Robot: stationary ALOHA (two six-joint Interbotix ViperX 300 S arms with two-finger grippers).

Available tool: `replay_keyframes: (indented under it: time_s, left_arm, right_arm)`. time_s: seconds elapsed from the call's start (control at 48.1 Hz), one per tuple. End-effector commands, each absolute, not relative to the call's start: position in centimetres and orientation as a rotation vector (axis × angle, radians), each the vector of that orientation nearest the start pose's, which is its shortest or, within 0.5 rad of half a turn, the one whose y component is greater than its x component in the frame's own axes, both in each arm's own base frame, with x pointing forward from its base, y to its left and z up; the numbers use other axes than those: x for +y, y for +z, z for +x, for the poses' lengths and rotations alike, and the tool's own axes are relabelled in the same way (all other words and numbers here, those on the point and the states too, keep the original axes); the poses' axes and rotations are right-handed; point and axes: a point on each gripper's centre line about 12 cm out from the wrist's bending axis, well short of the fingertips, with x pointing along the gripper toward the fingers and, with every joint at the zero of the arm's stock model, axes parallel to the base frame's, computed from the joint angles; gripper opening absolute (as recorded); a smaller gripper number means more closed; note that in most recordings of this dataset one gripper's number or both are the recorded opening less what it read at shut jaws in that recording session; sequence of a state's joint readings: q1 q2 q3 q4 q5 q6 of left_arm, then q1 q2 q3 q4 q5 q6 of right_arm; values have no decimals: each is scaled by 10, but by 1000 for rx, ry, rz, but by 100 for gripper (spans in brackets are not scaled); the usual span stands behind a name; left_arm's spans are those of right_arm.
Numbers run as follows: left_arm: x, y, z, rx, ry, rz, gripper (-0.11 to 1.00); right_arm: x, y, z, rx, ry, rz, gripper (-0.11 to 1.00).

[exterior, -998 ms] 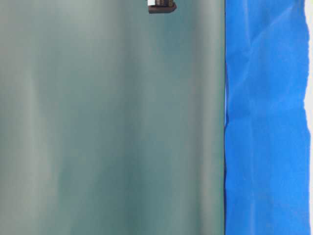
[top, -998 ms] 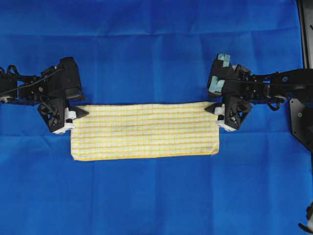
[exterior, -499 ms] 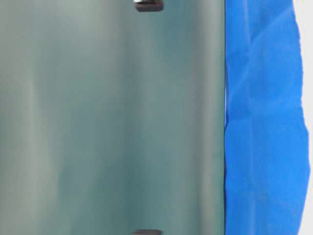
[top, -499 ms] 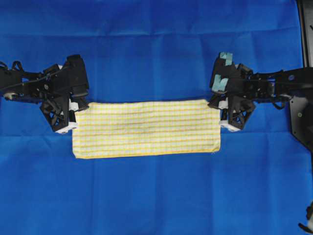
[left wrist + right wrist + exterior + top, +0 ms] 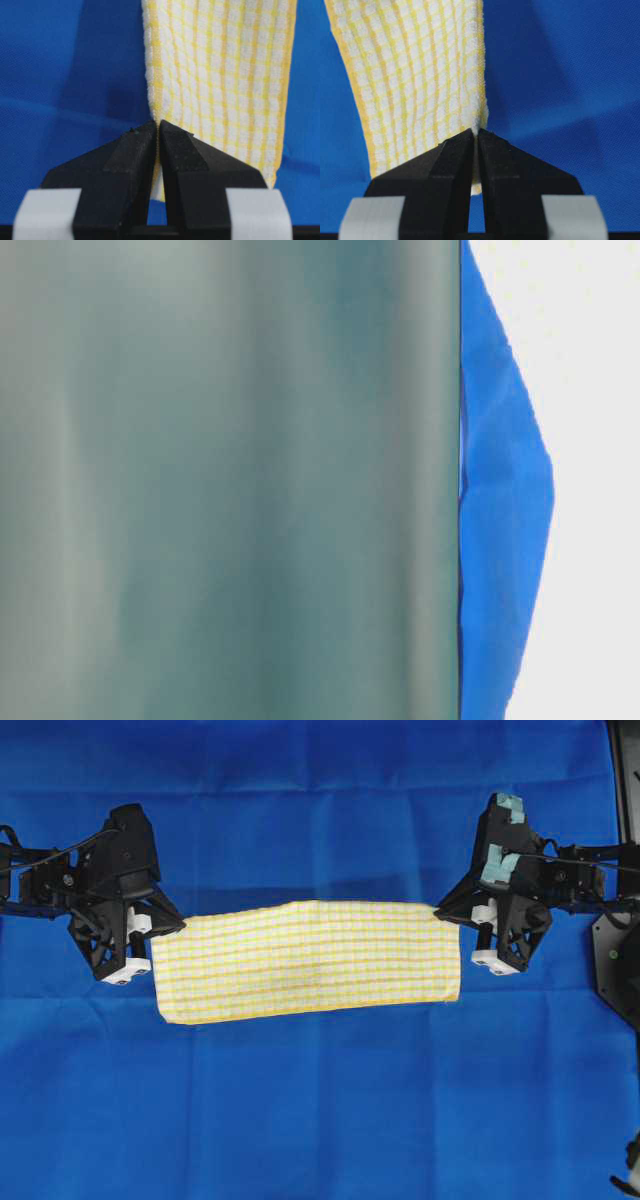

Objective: Fold the yellow towel.
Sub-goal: 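Regrasp the folded towel's top corners with both grippers, then lift the towel strip, swinging the left gripper's end toward the right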

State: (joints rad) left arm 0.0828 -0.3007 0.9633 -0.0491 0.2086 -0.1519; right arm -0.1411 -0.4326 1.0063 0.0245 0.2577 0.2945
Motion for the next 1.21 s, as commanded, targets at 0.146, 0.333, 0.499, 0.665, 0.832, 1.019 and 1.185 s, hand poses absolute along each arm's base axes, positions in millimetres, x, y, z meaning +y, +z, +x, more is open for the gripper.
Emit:
replay_keyframes:
  time_s: [0.146, 0.333, 0.499, 0.665, 0.832, 1.019, 1.185]
  left_arm:
    - [17, 169, 291, 796, 142, -248, 2]
    - [-11, 179, 308, 691, 60, -257, 2]
    - [-37, 191, 332, 593, -17, -256, 2]
    - [-54, 199, 360, 571, -60, -247, 1]
    - [-68, 210, 390, 536, -89, -243, 2]
    - [-80, 220, 422, 500, -108, -247, 2]
    - [-85, 227, 450, 465, -114, -250, 1]
  right_arm:
    - [-51, 181, 267, 763, -301, 377, 2]
    - [-89, 184, 274, 722, -406, 382, 2]
    - [-127, 186, 283, 704, -500, 397, 2]
    - [-155, 193, 296, 674, -550, 383, 2]
    - [-181, 200, 308, 641, -591, 379, 2]
    - [-203, 205, 320, 623, -617, 361, 2]
    - [-218, 212, 329, 603, -632, 342, 2]
